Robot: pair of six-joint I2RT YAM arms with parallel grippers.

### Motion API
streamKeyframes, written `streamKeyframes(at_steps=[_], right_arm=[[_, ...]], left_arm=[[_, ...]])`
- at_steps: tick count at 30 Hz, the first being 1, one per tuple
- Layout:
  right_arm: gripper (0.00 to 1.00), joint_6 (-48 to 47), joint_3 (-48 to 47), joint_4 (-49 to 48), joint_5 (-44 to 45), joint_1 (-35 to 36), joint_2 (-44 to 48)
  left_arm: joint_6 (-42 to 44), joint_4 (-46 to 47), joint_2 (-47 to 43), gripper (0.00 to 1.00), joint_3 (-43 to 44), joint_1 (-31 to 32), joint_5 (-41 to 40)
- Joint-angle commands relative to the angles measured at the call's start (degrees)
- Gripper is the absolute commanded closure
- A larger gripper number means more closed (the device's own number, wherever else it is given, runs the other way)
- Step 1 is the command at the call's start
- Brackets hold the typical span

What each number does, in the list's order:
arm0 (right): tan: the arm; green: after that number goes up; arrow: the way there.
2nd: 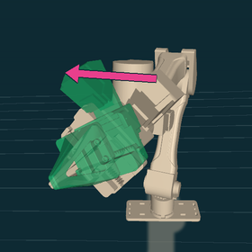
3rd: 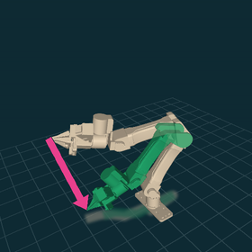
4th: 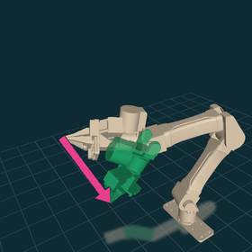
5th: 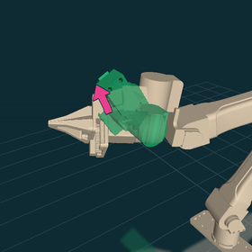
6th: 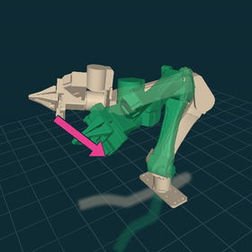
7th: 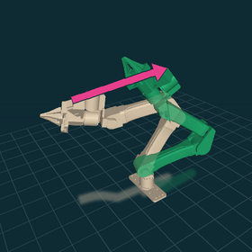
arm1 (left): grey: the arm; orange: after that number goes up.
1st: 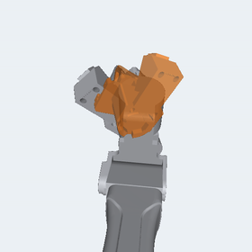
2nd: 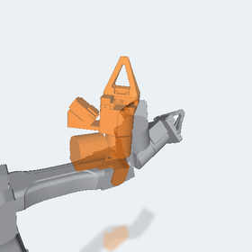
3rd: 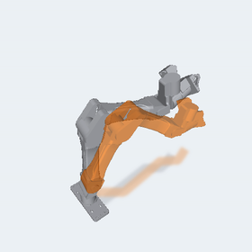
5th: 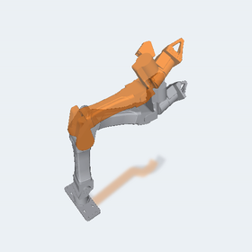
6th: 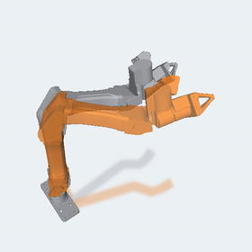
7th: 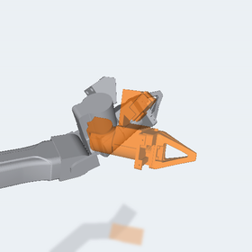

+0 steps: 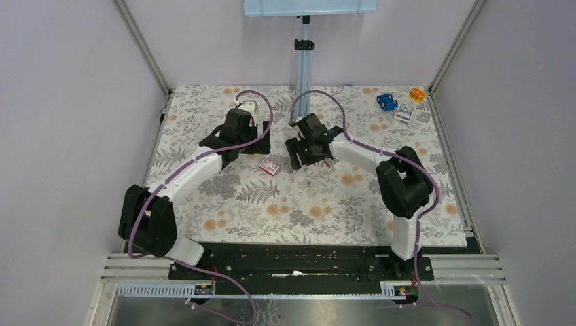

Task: Unload the staples from the stapler

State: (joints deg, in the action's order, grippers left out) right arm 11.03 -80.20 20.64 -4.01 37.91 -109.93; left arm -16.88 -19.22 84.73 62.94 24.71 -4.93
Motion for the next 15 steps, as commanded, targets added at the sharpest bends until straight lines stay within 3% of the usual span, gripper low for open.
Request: streamKeyframes(at_steps=[1, 15], right_arm=[[0.27, -7.3, -5.0, 5.4, 1.0, -0.2, -3.9], [0.27, -10.6, -7.3, 7.0, 1.9, -0.3, -8.2]], left_arm=[[1.9, 2.1, -3.4, 0.01, 0.1, -0.1, -1.5], [4.0, 1.2, -2.6, 0.01, 1.1, -0.2, -2.3]])
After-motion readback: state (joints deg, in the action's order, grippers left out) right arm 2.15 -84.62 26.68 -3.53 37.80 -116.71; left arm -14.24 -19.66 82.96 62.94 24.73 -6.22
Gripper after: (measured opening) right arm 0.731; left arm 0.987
